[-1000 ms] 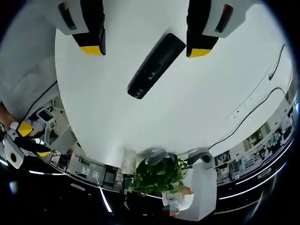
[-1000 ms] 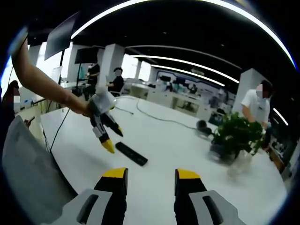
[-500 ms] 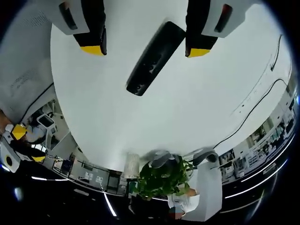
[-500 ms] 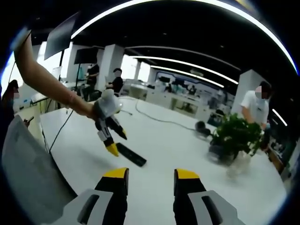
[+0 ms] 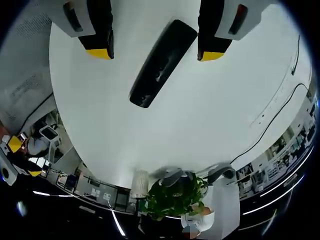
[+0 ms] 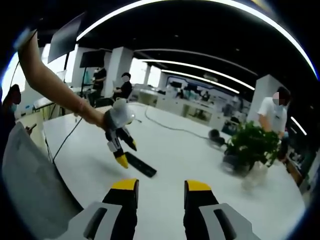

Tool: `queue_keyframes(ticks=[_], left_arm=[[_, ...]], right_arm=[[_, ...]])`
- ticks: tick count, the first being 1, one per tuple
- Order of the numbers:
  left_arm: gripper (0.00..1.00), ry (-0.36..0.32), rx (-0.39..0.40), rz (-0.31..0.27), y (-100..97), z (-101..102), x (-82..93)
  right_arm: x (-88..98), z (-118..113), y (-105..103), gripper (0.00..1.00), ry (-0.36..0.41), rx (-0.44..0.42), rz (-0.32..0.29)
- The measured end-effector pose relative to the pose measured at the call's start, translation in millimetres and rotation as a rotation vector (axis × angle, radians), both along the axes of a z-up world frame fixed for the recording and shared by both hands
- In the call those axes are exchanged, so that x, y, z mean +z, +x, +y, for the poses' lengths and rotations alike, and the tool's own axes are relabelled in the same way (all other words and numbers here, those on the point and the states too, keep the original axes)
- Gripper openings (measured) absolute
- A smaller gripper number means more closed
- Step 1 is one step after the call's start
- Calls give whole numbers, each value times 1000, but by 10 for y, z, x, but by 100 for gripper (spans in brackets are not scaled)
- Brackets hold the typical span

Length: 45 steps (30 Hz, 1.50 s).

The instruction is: Press the specified remote control buttons in sequence, fully releasing each button before pressing the next.

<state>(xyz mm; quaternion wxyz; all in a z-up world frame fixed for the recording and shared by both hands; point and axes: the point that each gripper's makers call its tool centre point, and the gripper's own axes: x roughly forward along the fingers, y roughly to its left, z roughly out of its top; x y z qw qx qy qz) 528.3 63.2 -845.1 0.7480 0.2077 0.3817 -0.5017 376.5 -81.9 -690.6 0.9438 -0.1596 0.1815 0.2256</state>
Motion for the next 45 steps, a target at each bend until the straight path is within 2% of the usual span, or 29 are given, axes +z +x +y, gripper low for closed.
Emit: queue_keyframes(ticks=[6, 19, 24, 29, 38, 45], left_arm=[[71, 14, -8, 4, 30, -11, -45], [68, 74, -50, 5, 61, 20, -173], [67, 74, -57, 19, 50, 8, -202], [65, 79, -69, 9, 64, -8, -204], [55, 95, -75, -17, 143, 25, -202], [52, 94, -70, -23, 165, 33, -201]], right_arm=[[10, -6, 4, 33, 20, -5, 2], [-23, -8, 2, 31, 2, -2, 14], [-30, -9, 2, 31, -1, -2, 17], [-37, -4, 1, 30, -4, 2, 19], [-42, -1, -1, 30, -6, 5, 21], [-43, -4, -1, 29, -10, 4, 21]])
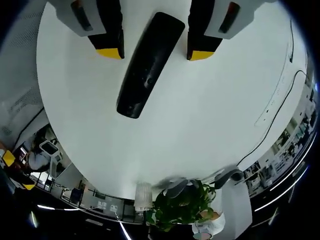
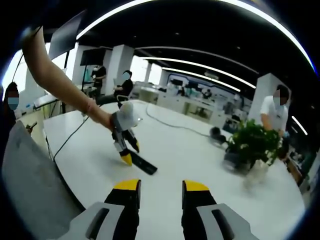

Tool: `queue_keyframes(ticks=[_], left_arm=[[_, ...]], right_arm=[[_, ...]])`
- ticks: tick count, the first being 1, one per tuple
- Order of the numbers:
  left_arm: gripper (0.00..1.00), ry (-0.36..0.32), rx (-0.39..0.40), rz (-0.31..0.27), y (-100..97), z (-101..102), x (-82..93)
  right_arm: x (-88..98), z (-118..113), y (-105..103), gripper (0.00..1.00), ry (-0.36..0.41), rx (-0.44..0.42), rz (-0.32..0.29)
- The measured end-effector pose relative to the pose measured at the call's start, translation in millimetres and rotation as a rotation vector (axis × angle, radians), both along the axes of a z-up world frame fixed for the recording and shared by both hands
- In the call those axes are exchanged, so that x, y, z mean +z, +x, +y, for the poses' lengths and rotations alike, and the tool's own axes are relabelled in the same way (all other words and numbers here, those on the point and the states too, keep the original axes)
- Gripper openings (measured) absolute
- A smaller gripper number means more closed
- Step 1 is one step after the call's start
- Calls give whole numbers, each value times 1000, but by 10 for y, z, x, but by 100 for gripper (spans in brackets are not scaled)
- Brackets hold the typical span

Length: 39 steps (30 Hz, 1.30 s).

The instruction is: Press the specified remote control buttons in sequence, fully releasing each button before pressing the next.

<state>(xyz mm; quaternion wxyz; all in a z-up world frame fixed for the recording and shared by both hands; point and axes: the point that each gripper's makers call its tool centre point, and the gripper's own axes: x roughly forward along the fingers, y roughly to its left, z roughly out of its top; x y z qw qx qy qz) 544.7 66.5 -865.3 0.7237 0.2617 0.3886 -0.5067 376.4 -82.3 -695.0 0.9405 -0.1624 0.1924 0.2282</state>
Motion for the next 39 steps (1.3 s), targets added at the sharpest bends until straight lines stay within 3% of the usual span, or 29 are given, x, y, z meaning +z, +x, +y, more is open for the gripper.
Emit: queue_keyframes(ticks=[14, 24, 39], left_arm=[[32, 3, -47, -11, -54, -17, 7], [29, 15, -69, -19, -80, -3, 12], [25, 25, -129, -10, -278, 14, 11]], right_arm=[[-13, -4, -2, 29, -8, 1, 4], [-18, -3, -3, 28, -10, 3, 6], [-26, 19, -9, 28, -16, 16, 8]])
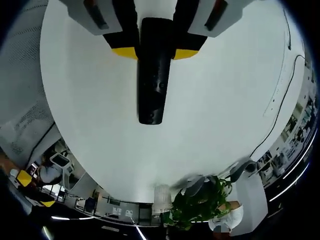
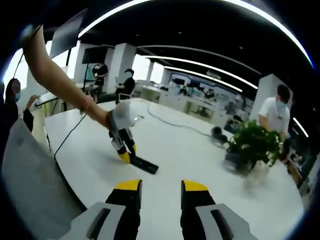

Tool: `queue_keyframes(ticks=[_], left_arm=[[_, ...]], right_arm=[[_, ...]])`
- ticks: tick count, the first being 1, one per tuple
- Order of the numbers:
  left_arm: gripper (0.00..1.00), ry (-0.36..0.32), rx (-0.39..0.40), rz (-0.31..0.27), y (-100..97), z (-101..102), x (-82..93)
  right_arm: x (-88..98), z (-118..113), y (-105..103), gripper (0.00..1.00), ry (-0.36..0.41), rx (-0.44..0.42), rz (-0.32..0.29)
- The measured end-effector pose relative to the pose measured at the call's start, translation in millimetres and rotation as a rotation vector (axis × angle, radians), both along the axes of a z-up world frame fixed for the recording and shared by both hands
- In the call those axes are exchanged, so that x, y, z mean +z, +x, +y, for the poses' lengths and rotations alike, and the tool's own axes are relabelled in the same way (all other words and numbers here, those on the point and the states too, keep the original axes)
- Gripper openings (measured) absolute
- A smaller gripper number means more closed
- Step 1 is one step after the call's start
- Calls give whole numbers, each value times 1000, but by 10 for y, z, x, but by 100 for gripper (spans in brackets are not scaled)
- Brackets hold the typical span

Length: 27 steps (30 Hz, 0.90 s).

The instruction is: Press the specified remote control buttons in sequence, fully releasing each button before pressing the next.

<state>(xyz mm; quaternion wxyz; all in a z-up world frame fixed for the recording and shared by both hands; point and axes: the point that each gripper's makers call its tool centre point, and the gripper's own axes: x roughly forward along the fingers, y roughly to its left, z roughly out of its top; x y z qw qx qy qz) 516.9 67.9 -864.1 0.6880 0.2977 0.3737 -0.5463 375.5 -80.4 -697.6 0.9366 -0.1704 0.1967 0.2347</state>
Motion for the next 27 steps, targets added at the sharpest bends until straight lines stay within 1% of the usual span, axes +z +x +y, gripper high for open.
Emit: queue_keyframes(ticks=[27], left_arm=[[25, -2, -44, 1, -279, 10, -5]], right_arm=[[7, 8, -5, 27, -4, 5, -5]])
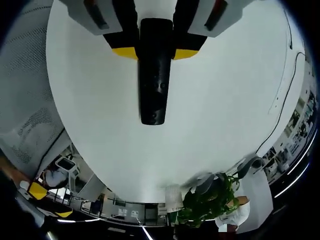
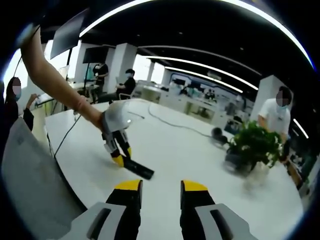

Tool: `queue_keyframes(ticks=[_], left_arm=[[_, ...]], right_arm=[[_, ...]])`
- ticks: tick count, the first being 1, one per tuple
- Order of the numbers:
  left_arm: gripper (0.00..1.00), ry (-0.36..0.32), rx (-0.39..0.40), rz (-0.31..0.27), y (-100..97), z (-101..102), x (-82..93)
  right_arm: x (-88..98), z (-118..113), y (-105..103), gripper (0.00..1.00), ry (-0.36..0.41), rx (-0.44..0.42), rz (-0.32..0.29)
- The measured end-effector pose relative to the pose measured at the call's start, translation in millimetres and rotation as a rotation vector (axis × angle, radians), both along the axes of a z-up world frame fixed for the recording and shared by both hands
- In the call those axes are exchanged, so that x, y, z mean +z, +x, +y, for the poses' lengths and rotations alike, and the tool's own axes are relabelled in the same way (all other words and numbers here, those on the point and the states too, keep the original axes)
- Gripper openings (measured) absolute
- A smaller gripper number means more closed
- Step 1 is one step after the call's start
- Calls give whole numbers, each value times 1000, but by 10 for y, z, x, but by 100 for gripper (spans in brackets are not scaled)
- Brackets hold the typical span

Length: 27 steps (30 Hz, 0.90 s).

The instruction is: Press the specified remote control buttons in sequence, fully releasing each button before pressing the next.

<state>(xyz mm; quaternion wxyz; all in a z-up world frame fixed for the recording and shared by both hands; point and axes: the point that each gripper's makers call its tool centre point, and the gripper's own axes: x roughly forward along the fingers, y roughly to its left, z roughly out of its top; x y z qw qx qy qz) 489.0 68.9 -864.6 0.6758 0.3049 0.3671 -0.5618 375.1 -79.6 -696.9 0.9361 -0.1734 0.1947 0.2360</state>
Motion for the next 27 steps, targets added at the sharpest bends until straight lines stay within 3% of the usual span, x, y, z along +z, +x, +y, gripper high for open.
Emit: queue_keyframes(ticks=[27], left_arm=[[25, -31, 6, -1, -175, -4, 4]], right_arm=[[-27, 6, -6, 26, -15, 8, 9]])
